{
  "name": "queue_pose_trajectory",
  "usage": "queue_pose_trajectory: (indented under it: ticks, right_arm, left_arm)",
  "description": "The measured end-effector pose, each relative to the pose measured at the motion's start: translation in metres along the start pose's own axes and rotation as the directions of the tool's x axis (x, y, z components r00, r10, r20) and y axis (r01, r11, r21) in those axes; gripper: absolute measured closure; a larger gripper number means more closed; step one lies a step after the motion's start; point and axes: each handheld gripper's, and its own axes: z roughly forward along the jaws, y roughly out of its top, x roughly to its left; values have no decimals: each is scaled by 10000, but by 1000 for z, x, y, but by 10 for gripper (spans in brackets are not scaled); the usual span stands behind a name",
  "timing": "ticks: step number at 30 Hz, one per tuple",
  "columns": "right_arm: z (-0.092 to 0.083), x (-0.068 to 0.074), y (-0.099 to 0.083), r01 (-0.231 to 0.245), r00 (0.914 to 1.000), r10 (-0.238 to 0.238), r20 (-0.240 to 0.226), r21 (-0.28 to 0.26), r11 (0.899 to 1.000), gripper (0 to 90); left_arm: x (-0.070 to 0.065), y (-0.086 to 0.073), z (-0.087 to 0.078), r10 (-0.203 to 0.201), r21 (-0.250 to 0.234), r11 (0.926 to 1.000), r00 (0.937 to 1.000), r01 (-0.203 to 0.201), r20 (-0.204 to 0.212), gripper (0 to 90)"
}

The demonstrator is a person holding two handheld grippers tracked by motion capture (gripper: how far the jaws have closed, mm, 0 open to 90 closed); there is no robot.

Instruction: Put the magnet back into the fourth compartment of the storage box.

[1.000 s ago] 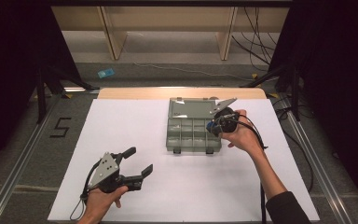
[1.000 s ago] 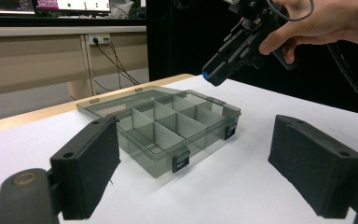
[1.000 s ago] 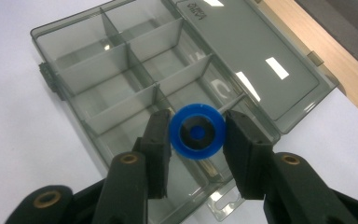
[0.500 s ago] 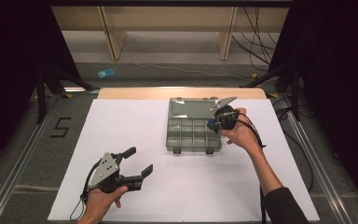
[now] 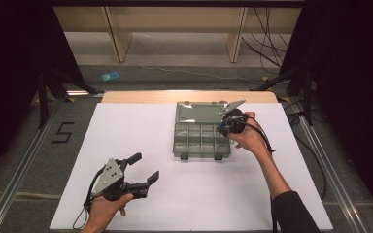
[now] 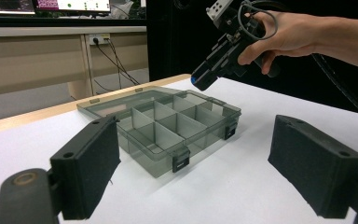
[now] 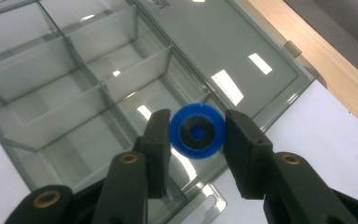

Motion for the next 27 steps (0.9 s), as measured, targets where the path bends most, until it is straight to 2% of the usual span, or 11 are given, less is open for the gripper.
queue_pose_trajectory:
  ticks: [4, 5, 6, 8, 9, 18, 19, 20, 22, 26, 27]
  right_arm:
    - [3, -2, -1, -167, 9998, 168, -87, 143, 9998, 627]
    - [4, -3, -2, 36, 10000, -36, -62, 77, 10000, 626]
    - [5, -2, -2, -169, 9998, 170, -67, 101, 9998, 627]
    - [8, -4, -2, -50, 10000, 49, -25, -92, 9999, 626]
    - [8, -3, -3, -232, 9997, 232, 33, 39, 9997, 626]
    - [14, -3, -3, -159, 9999, 159, 24, 107, 9998, 626]
    - [13, -4, -3, -67, 9999, 69, -73, 245, 9997, 625]
    - [16, -4, -3, -89, 9999, 88, 91, 211, 9997, 625]
    - [15, -4, -3, -123, 9999, 124, -19, 324, 9994, 624]
    - [20, -5, -4, -16, 9998, 12, 185, 207, 9998, 619]
    - [20, -4, -4, -132, 9998, 128, 140, 318, 9994, 615]
  left_arm:
    - [0, 0, 0, -6, 16, 10000, 10000, 6, 5, 157]
    - [0, 0, 0, 2, 19, 10000, 10000, -2, 3, 157]
    - [0, 0, 0, 5, 19, 10000, 10000, -5, 2, 157]
    - [0, 0, 0, 6, 25, 10000, 10000, -6, 0, 157]
    - [0, 0, 0, 11, 30, 10000, 10000, -11, -2, 157]
    - [0, 0, 0, 10, 28, 10000, 10000, -10, 4, 157]
    - [0, 0, 0, 9, 28, 10000, 10000, -9, 5, 157]
    - [0, 0, 0, 11, 38, 10000, 10000, -11, 5, 157]
    - [0, 0, 0, 3, 39, 10000, 10000, -3, 5, 157]
    - [0, 0, 0, 12, 53, 10000, 10000, -12, 8, 157]
    - [0, -1, 0, 10, 59, 10000, 10000, -10, 4, 157]
